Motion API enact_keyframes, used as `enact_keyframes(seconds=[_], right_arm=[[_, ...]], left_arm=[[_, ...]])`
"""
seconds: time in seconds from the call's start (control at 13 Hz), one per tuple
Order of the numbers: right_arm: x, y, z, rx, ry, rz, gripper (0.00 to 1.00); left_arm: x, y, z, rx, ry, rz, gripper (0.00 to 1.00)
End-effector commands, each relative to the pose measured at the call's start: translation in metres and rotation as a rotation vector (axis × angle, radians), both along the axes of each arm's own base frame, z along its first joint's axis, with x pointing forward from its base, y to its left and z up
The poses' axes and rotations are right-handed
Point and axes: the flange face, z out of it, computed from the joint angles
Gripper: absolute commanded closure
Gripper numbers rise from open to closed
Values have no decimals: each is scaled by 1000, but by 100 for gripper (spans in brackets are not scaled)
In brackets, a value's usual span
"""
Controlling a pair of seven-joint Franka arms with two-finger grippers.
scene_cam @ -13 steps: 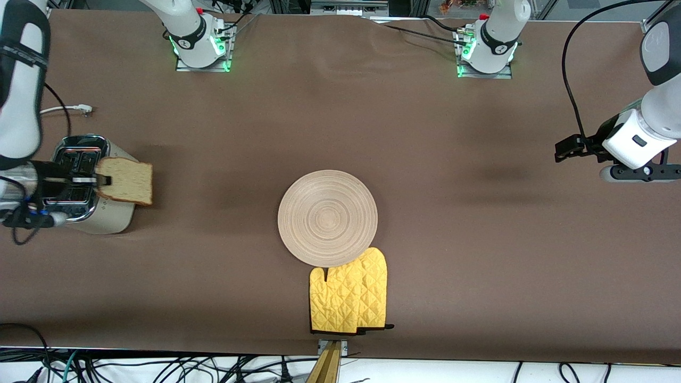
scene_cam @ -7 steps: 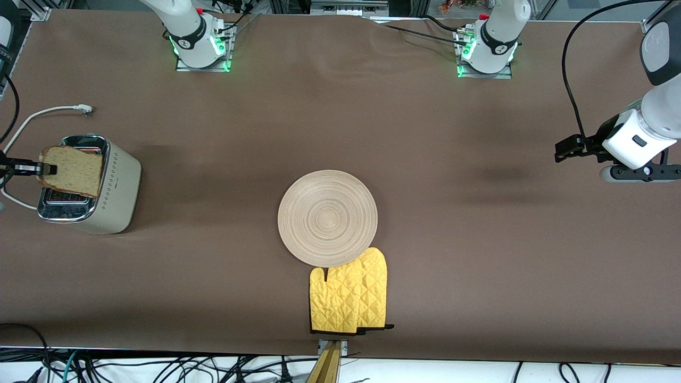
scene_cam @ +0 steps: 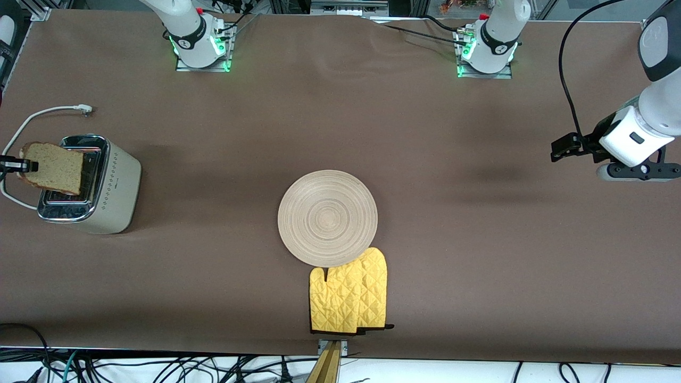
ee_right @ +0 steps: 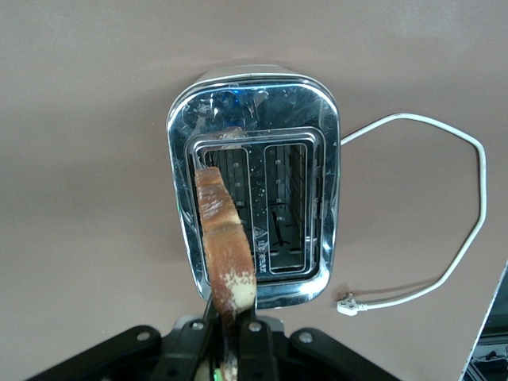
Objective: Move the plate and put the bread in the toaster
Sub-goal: 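Lower the bread slice into the toaster slot with the right gripper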
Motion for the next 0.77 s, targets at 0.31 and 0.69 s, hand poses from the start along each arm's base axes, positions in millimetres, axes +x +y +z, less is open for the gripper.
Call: enact_keyframes(seconds=[0.31,0.69], right_arm=[[5,-6,-21,-53,52,26,100],[12,-6,-39,-66,55,21,100]], left_arm=[[3,13,20,-23,-30,44,0],[3,21,21,-29,-32,49,0]])
